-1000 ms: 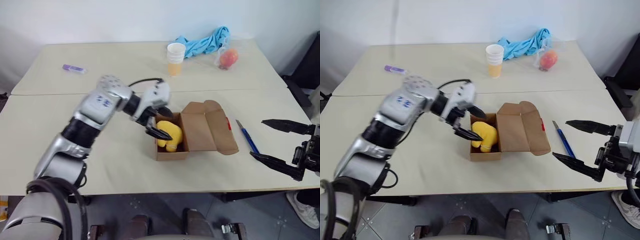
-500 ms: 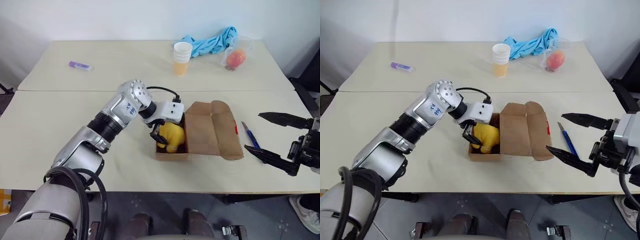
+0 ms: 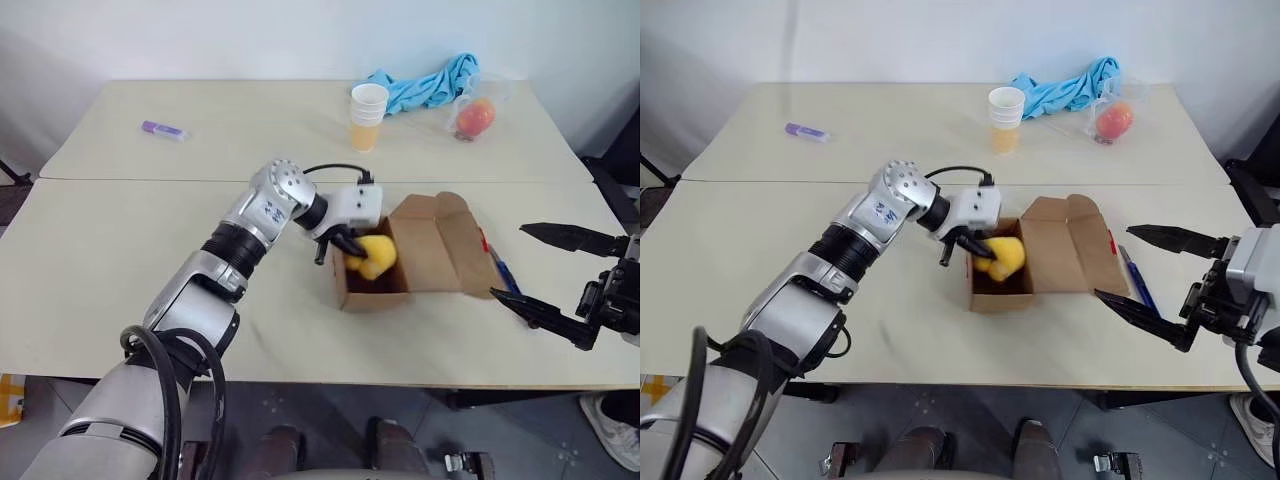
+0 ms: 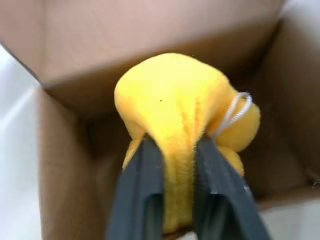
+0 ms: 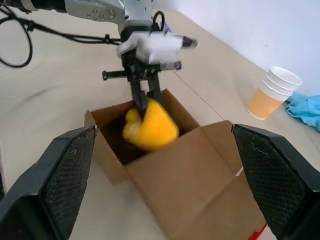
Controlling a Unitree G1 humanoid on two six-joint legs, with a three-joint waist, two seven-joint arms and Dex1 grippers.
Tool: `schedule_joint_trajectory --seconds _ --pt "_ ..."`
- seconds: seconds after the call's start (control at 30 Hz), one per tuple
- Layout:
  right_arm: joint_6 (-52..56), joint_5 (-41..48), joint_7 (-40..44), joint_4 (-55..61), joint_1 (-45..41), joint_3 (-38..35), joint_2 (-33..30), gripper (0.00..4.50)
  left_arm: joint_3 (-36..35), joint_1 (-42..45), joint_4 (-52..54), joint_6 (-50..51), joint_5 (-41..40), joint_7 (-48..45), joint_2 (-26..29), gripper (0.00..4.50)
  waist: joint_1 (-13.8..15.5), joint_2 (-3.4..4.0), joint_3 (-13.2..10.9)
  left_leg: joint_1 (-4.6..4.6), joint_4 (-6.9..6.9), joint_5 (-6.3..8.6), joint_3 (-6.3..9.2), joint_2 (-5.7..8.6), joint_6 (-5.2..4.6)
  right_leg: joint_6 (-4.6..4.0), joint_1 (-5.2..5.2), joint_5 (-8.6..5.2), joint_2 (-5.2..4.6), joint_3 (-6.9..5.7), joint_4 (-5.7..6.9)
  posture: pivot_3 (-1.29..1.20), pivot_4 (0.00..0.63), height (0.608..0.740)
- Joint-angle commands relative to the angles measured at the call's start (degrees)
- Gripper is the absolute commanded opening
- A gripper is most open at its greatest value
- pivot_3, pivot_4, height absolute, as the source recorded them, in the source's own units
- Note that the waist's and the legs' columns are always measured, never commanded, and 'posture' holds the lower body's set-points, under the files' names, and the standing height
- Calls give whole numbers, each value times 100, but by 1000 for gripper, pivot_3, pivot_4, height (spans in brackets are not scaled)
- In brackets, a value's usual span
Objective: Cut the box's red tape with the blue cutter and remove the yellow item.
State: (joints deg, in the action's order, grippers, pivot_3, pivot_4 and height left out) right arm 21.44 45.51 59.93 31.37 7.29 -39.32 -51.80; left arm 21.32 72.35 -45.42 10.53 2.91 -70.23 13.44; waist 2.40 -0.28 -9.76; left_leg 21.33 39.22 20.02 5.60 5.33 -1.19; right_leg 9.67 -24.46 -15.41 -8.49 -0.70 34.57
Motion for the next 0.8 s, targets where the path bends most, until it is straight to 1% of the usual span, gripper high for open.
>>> schedule_joint_trajectory --seconds 0.03,0.17,0.23,0.3,0.37,0.47,0.5,0.57,0.63,0.73,0.8 --pt "-110 34 -92 6 -72 18 130 4500 -1331 114 179 184 -1169 77 -25 13 -14 0 0 0 -1 0 0 -1 0 0 -1 0 0 0 1 0 150 740" --pt "-91 109 -250 0 -277 342 315 4500 -2557 -322 339 244 -2137 247 177 13 -96 1 0 -3 0 -1 1 -8 2 0 -3 0 -3 1 10 0 150 740" --pt "-82 158 -388 54 -536 791 528 4500 -3106 -968 611 101 -2323 491 658 13 -175 3 2 -12 -2 -2 0 -11 4 0 -4 0 -3 1 14 0 150 740" --pt "-90 159 -454 71 -723 1081 676 4500 -3396 -1440 916 15 -2408 721 949 13 -280 8 5 -37 -9 2 22 -10 12 -1 -10 -1 0 3 22 0 150 740" --pt "-102 141 -473 58 -855 1291 776 4500 -3595 -1762 1128 91 -2509 916 1131 13 -267 5 3 -35 -10 4 25 -10 20 -2 -33 -1 3 2 40 0 150 740" --pt "-309 -144 -272 -91 -1380 2263 1134 4500 -4093 -3111 1374 -178 -2258 1226 2041 13 -275 -4 4 -22 10 4 36 -1 19 -10 -41 3 -1 2 49 0 150 740" --pt "-359 -215 -220 -134 -1480 2438 1199 4500 -4156 -3362 1444 -222 -2242 1290 2193 13 -309 -4 4 -31 7 6 35 -2 19 -13 -39 5 0 2 48 0 150 740" --pt "-651 -568 14 -526 -1969 3056 1493 4500 -4632 -4230 1723 -130 -2411 1524 2525 13 -353 -3 4 -38 -8 8 37 -2 22 -16 -52 4 0 1 50 0 150 740" --pt "-815 -773 157 -881 -2345 3426 1707 4500 -4943 -4802 1978 -132 -2504 1747 2693 13 -357 -3 4 -27 -3 9 37 -1 22 -22 -66 6 -1 -1 54 0 150 740" --pt "-1059 -966 243 -1127 -2514 3525 1833 4500 -5108 -5107 1996 15 -2618 1959 2727 13 -164 -4 4 -18 7 8 49 4 21 -33 -63 13 -5 -11 56 0 150 740" --pt "-1145 -1006 258 -1185 -2523 3536 1877 4500 -5180 -5257 2038 177 -2683 2096 2706 746 -70 -4 4 -14 19 8 70 3 22 -48 -51 22 -3 -30 53 0 150 740"
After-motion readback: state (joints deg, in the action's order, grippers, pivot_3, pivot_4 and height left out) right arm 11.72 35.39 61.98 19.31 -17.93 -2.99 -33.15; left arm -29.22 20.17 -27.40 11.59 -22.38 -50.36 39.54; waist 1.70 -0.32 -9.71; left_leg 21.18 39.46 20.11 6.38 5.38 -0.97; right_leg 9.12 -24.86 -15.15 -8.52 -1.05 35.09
